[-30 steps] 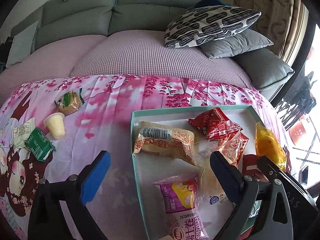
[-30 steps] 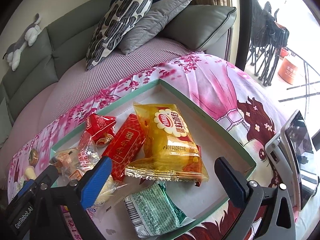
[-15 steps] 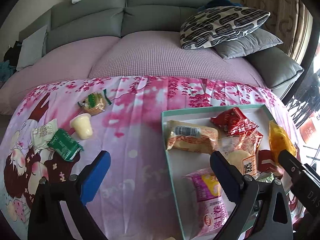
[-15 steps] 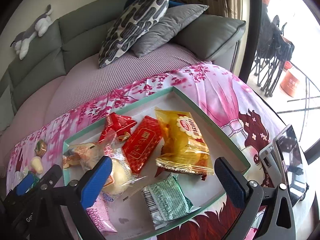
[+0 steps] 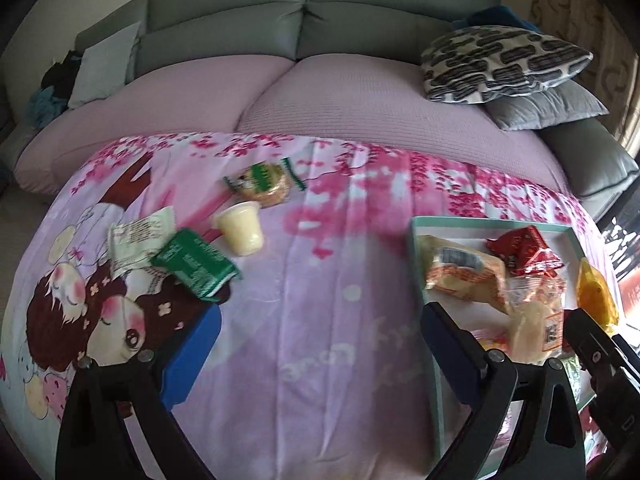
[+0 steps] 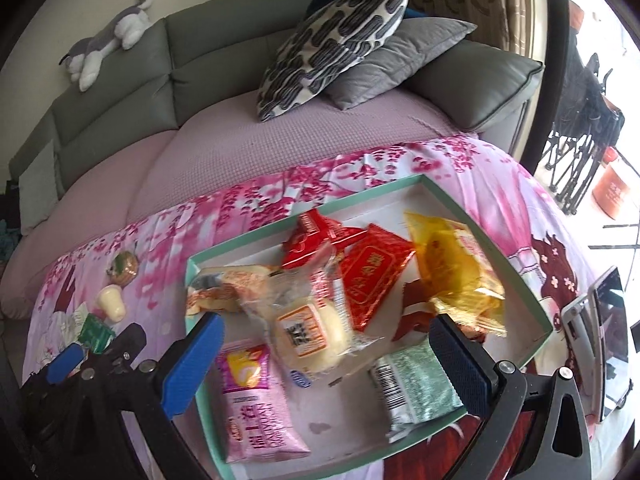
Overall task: Organize snacks
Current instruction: 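Move both open grippers back from the tray to the remaining snacks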
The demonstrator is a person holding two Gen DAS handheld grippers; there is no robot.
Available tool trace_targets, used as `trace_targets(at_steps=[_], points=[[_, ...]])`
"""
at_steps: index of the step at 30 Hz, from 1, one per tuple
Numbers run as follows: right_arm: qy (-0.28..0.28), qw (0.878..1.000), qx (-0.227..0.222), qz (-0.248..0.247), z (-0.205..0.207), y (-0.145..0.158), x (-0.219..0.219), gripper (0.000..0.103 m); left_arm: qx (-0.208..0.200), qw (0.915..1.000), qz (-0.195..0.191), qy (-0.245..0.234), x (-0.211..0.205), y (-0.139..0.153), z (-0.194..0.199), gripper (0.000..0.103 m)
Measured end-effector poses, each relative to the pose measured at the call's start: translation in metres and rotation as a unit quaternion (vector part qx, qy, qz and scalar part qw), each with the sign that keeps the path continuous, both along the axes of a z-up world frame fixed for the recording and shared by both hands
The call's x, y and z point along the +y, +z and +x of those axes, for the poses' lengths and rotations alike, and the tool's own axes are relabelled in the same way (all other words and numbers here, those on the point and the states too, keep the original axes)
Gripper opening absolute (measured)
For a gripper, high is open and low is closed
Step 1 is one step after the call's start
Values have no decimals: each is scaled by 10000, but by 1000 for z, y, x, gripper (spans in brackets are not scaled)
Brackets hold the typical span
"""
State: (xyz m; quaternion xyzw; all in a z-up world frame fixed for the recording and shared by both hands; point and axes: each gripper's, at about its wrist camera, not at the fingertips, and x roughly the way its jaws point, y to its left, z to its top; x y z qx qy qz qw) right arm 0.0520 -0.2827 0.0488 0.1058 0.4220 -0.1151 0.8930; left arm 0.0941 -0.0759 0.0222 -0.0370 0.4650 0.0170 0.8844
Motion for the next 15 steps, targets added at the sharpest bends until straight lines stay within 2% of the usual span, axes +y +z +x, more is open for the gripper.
trace_targets(at_steps=[8,15], points=[[639,9979,24,105,6,-4,47,103,62,9986,-8,530,44,-1,-5,100],[724,9972,155,118,10,-13,69,103,33,9961,-83,883,83,4,-10,100]])
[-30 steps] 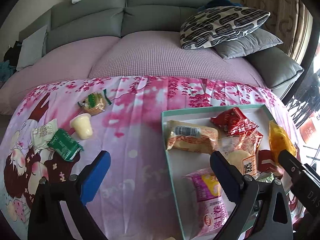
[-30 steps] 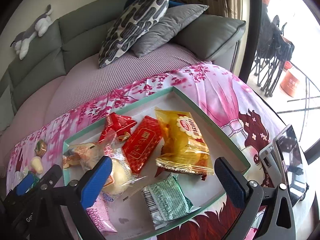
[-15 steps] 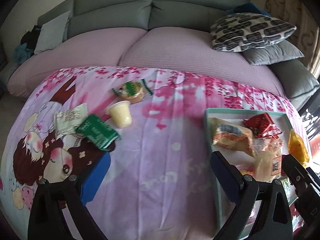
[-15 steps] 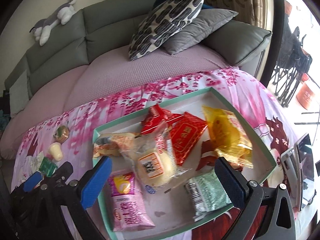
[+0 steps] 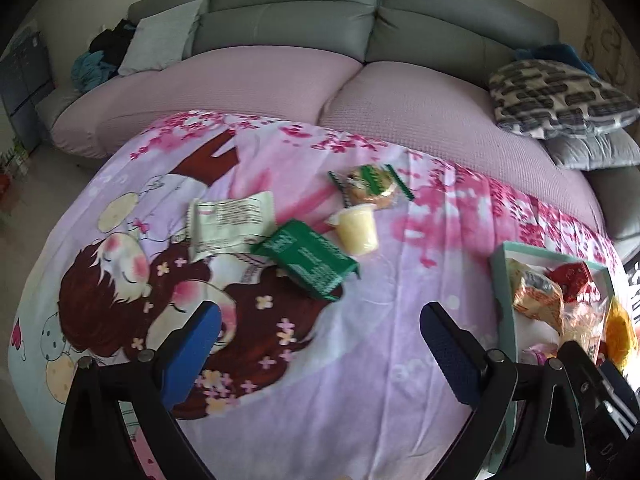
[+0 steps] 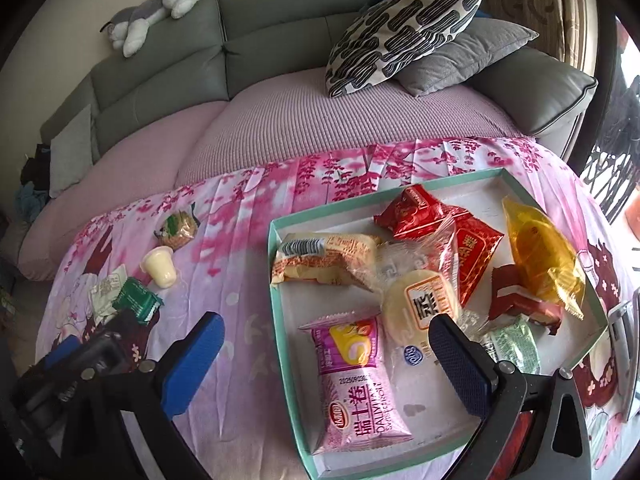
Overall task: Organize snacks
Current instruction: 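Move both open grippers back from the tray to the remaining snacks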
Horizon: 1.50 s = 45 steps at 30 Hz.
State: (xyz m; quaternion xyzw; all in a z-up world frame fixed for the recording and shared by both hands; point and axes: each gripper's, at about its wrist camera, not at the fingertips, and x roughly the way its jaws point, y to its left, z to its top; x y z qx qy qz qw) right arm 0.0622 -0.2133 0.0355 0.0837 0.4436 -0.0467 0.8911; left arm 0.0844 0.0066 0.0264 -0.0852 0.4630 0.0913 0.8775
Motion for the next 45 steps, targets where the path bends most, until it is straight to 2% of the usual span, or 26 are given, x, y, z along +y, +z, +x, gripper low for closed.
trace_targets(at_steps=[7,17,24,34,45], points=[[132,9998,-175,-2,0,4,20,103,-59,9999,4,96,34,4,-1,100],[636,9976,-259,64,8,-3,70,103,114,9989,-69,443,79,-9,1,100],[948,9953,-204,12,14,-16,100,103,292,9967,-314,685,104,-26,11,100],[1237,9918,-310,-118,24,-25,132,103,228,9955,-653,653,122,-32,34,100],[1311,9903,-396,-221,63,-42,168,103,35,9973,-553,474,136,-37,66,100]])
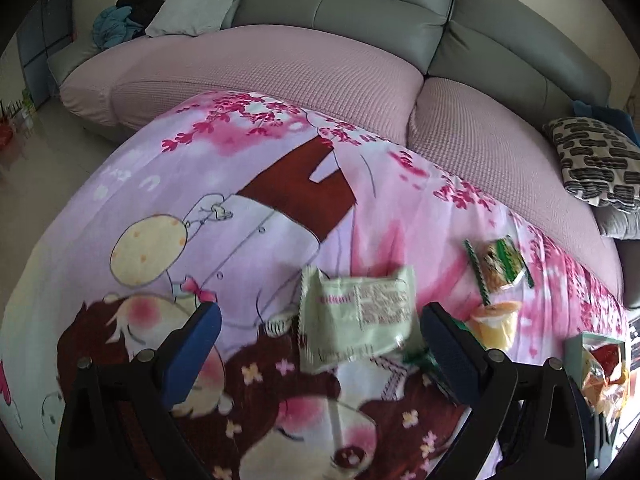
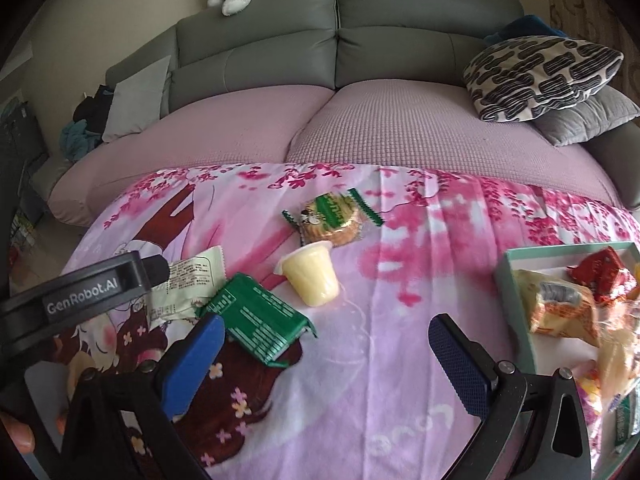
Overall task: Organize snacks
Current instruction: 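Move both open grippers back from the tray to the remaining snacks, then grasp the dark green pack with the right gripper while the left grasps the pale green-white pack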
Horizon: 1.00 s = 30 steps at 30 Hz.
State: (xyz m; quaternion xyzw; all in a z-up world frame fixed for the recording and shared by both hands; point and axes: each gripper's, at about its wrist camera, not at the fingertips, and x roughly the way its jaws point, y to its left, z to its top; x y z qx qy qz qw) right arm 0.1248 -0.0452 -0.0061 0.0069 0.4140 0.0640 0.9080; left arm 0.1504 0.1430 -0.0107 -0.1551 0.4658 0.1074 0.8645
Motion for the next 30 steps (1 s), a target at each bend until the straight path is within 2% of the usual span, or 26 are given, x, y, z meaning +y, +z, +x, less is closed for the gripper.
trace_targets(at_steps=[7,14,21,30], points=[[2,10000,35,-69,18,-20,24,103,-155,9995,-267,-52,8,-10,6,100],[96,9999,72,-83,25,-34,39,103,-158,9995,-264,-42,9,-12,6,100],[-13,9998,172,-98,22,-39,31,103,-77,9998,-142,-95,3,-16,8,100],[-450,9982,322,-222,18,-36,10,103,46,9999,-43,-134,-4,-21,11,100]])
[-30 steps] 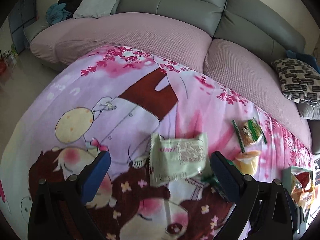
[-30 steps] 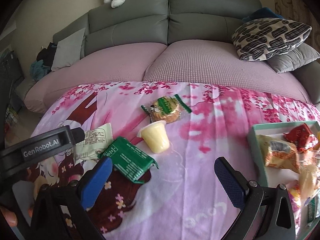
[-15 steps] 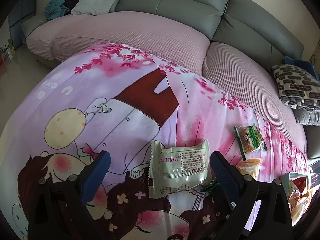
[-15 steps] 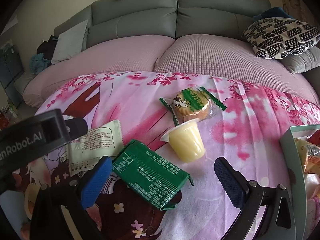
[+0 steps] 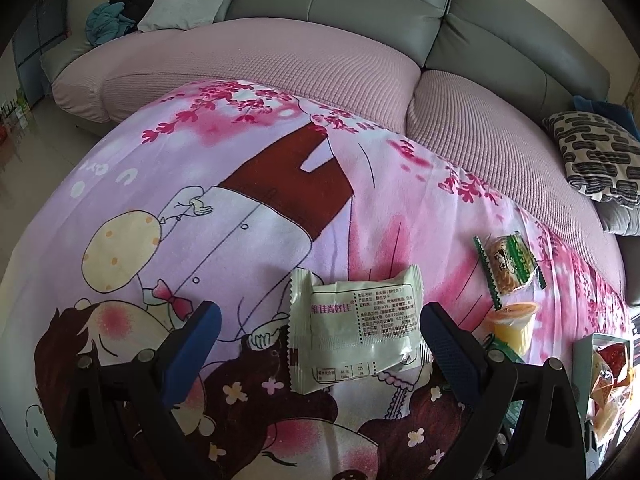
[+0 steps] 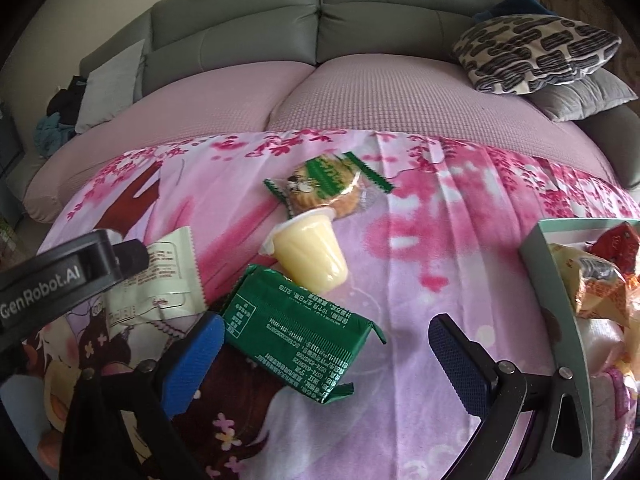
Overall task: Organize snacks
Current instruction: 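Grasp the dark green pack with the right gripper while the left grasps the pale green-white pack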
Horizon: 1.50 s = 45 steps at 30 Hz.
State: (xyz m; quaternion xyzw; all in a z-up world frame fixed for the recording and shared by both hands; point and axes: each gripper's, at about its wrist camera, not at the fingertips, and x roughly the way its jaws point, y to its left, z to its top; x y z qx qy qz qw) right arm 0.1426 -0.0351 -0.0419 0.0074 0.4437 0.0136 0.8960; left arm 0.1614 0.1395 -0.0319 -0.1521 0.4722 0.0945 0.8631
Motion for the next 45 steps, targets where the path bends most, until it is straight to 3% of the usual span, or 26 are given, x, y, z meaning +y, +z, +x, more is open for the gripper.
trace_targets(at_steps=[11,25,27,32,37,45], points=[[118,9998,129,30,0,-5,7,103,201,9993,295,-68,-18,-16,9,100],[-10,9998,-138,170,-2,-8,8,103,167,9990,425,-26,-21,-17,9,98],[-21,9997,-161,159,-2,-8,8,102,150,9989,440,-14,-21,-16,9,91],[27,9998,-192,98,-5,-6,11,86,71,9991,408,-84,-22,-13,8,71],[8,9997,-176,162,-6,-3,9,75,36,9991,411,-116,-24,-11,7,66],[18,9996,-233,138,-8,2,9,68,-55,9993,330,-155,-24,-6,6,59]])
